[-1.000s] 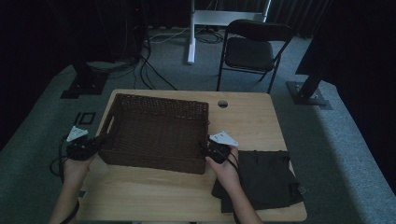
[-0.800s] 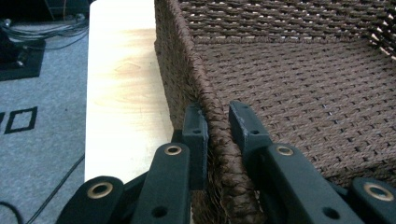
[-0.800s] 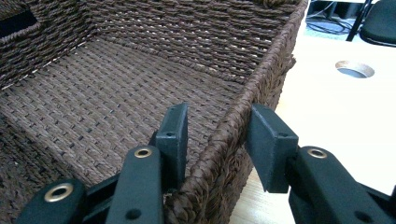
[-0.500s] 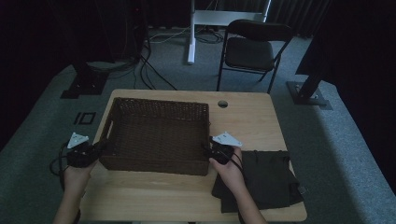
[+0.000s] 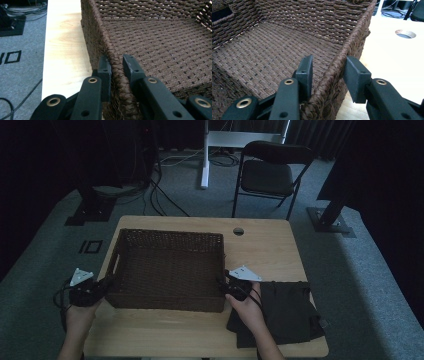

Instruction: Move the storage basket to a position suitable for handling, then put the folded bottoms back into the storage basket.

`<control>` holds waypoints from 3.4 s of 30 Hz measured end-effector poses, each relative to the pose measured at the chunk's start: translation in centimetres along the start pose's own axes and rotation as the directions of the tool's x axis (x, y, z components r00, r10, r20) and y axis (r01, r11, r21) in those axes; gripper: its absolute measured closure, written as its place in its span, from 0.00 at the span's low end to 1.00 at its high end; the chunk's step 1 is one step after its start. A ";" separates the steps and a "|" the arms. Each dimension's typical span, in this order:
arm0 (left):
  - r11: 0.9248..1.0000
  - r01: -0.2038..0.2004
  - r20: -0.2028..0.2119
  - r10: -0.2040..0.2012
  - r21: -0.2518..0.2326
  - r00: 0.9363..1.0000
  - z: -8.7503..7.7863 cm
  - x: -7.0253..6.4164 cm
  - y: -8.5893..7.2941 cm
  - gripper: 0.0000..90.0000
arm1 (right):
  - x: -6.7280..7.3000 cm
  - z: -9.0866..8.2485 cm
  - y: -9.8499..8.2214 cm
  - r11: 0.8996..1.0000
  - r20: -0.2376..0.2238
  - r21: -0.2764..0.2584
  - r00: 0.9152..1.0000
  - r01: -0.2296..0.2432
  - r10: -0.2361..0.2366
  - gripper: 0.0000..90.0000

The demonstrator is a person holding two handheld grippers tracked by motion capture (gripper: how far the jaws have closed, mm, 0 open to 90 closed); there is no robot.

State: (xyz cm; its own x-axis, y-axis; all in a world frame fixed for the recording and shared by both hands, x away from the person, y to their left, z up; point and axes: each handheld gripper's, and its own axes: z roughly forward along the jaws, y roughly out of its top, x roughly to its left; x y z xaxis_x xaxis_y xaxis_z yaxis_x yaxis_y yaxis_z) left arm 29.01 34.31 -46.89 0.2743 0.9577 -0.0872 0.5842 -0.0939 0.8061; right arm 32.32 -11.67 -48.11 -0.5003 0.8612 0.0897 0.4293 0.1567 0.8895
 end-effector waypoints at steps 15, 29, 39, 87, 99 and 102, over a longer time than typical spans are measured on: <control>1.000 0.002 0.004 -0.002 0.010 1.000 -1.2 -0.4 -0.8 0.87 | 0.8 -1.3 -0.7 1.000 -0.001 0.002 1.000 0.003 -0.003 0.66; 1.000 0.008 0.005 -0.008 0.014 1.000 -1.5 -0.6 -1.1 0.86 | 0.8 -1.5 -0.8 1.000 -0.007 0.006 1.000 0.010 -0.010 0.66; 1.000 -0.003 0.005 0.003 0.019 1.000 -1.5 -0.6 -1.0 0.86 | 0.8 -1.6 -0.8 1.000 -0.011 -0.003 1.000 0.003 -0.003 0.65; 0.989 -0.119 0.274 0.138 -0.083 0.952 -3.0 -8.1 4.2 0.13 | -4.3 -7.9 0.5 0.994 -0.026 -0.087 0.997 0.069 -0.071 0.13; 0.970 -0.225 0.362 0.242 -0.090 0.900 -1.9 -13.0 5.2 0.12 | -5.9 -9.8 -0.4 0.993 0.004 -0.097 0.998 0.062 -0.062 0.13; 0.966 -0.241 0.372 0.257 -0.090 0.892 -1.4 -14.2 5.3 0.12 | -6.5 -10.3 -0.8 0.994 0.014 -0.096 0.998 0.056 -0.055 0.13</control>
State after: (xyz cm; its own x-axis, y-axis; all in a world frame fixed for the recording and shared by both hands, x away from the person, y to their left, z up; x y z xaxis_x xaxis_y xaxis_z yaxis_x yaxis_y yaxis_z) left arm 27.14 20.64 -40.52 0.6788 0.7289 -0.0884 0.4299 -0.2969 0.8527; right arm 27.44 -22.37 -44.79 -0.5123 0.8581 0.0339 0.3265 0.1581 0.9319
